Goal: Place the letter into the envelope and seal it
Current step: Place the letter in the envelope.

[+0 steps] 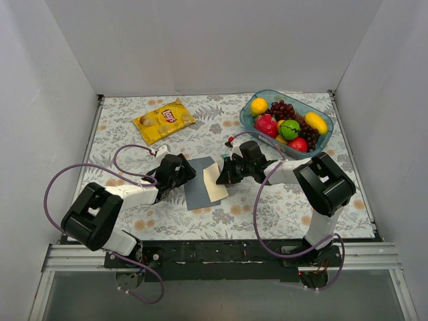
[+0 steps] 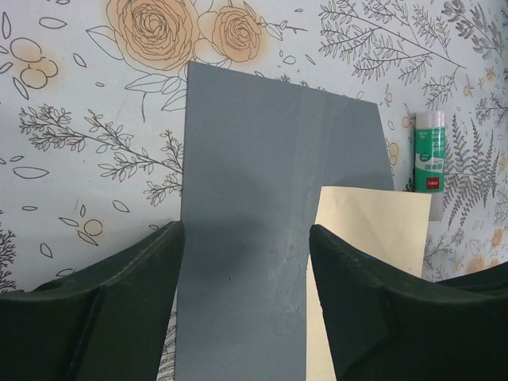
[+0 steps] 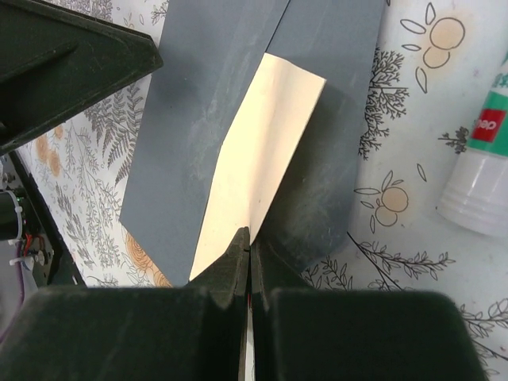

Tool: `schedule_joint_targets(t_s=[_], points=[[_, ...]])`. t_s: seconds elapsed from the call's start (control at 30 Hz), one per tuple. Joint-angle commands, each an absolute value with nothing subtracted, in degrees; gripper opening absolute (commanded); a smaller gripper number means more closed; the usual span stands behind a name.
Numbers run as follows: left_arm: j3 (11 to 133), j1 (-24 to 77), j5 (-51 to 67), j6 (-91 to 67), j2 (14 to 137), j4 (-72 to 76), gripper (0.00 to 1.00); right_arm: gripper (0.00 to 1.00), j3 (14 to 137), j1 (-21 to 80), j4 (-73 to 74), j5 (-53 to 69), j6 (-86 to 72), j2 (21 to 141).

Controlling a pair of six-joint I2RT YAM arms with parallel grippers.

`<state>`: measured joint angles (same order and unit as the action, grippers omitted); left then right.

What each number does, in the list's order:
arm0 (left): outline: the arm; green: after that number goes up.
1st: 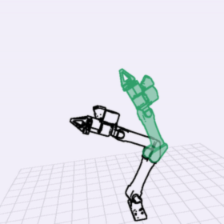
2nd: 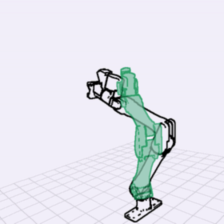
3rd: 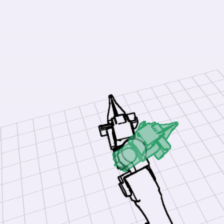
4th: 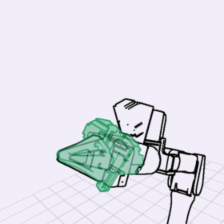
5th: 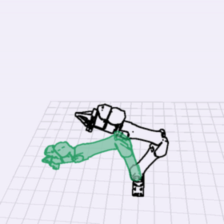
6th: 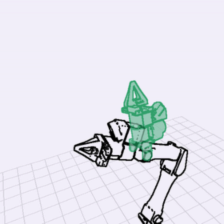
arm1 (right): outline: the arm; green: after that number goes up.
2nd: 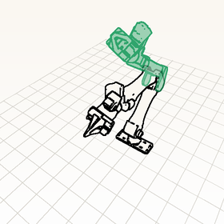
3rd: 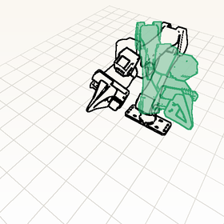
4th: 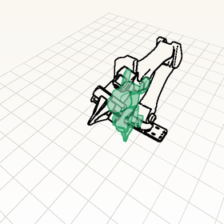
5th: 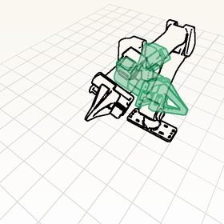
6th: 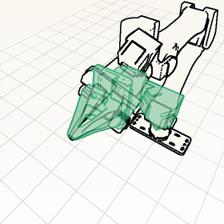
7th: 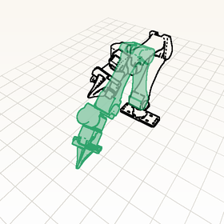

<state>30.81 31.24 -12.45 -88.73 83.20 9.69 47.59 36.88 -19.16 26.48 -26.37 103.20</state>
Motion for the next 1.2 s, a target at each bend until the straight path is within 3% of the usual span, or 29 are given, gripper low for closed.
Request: schedule_joint_targets(t_s=[0.0,1.17], points=[[28.3,31.29,-9.58,-88.33,85.61,2.2,0.64,0.01,50.1,37.26,-21.09,28.39,-26.37,104.59],[26.63,31.38,-7.91,-88.86,84.64,2.99,0.63,0.01,53.7,37.27,-23.03,27.86,-32.08,108.54]])
